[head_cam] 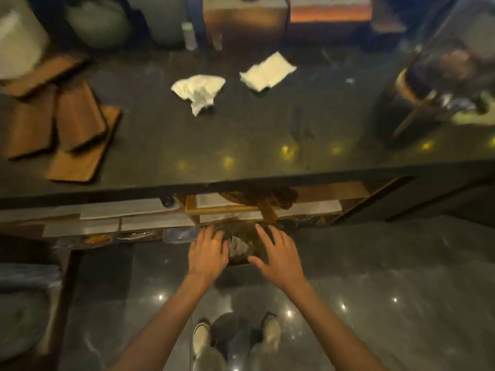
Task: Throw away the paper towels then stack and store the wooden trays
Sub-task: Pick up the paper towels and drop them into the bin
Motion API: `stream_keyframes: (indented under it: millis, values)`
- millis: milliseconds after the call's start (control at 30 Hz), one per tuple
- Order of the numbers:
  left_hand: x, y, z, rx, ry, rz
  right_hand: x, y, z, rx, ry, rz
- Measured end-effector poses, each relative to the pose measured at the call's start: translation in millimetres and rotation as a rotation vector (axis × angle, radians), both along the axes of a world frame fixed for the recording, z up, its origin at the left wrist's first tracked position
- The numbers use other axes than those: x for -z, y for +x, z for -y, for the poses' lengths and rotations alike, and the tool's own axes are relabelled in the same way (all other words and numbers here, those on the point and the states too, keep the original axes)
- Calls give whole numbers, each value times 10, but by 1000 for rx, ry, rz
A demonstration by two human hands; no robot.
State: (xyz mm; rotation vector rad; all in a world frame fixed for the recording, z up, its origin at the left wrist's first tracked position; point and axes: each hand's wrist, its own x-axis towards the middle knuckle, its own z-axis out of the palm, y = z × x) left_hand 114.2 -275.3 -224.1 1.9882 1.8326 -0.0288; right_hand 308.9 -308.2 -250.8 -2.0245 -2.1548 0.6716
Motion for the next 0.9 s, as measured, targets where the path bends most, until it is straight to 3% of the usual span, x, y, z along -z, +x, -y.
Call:
stream_keyframes:
  millis: [200, 433, 567, 900]
  values:
    - [-1087, 89, 123, 1, 144, 33, -1098, 344, 80, -56, 81, 2]
    - [-1817, -126, -343, -136, 335, -20, -2091, 346, -540, -116, 238, 36]
    - [-1936, -309, -739, -148, 417, 12, -2381, 237, -1026, -96, 313, 22]
    - [-1710, -899, -2018, -53, 307, 108, -2272, -108, -2181, -25, 97, 88]
